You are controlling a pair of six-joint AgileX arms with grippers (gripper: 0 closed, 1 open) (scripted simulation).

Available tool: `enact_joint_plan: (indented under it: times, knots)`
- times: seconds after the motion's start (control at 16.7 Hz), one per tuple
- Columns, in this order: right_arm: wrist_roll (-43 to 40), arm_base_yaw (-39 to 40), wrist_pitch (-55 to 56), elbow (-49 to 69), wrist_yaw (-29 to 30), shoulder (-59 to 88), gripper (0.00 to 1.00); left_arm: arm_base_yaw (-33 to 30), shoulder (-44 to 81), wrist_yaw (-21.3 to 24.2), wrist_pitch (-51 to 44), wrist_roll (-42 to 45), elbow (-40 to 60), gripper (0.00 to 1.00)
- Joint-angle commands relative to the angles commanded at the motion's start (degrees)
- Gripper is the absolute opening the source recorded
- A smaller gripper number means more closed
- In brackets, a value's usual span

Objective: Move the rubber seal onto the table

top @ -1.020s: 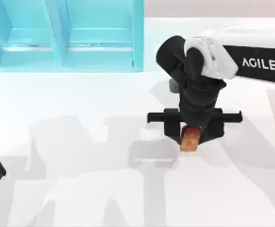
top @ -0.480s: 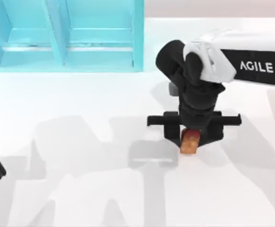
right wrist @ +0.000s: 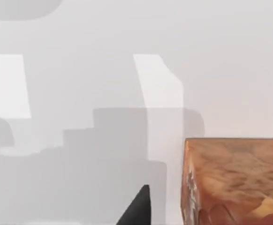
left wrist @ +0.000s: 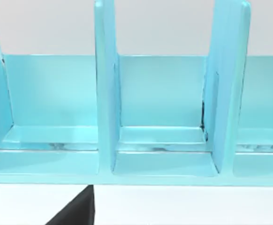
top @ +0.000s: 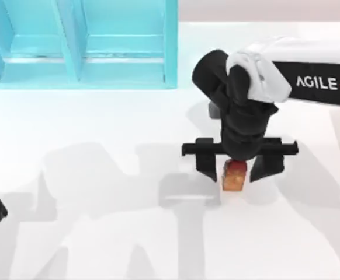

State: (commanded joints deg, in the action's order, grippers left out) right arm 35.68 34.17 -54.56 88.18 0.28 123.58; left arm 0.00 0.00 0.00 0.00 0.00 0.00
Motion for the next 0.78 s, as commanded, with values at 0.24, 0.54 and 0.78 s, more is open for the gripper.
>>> enact_joint_plan:
  times: [0.24, 0.54, 0.78]
  knots:
    - [0.0, 0.0, 0.0, 0.0, 0.0, 0.0, 1.0, 0.0, 0.0, 0.0, 0.0, 0.0, 0.0, 1.0]
    - [0.0, 0.0, 0.0, 0.0, 0.0, 0.0, 1.0, 0.0, 0.0, 0.0, 0.0, 0.0, 0.0, 1.0]
    - [0.1, -0.1, -2.0, 2.0, -0.1, -0.2, 1.0, 0.0, 0.0, 0.0, 0.0, 0.0, 0.0, 1.0]
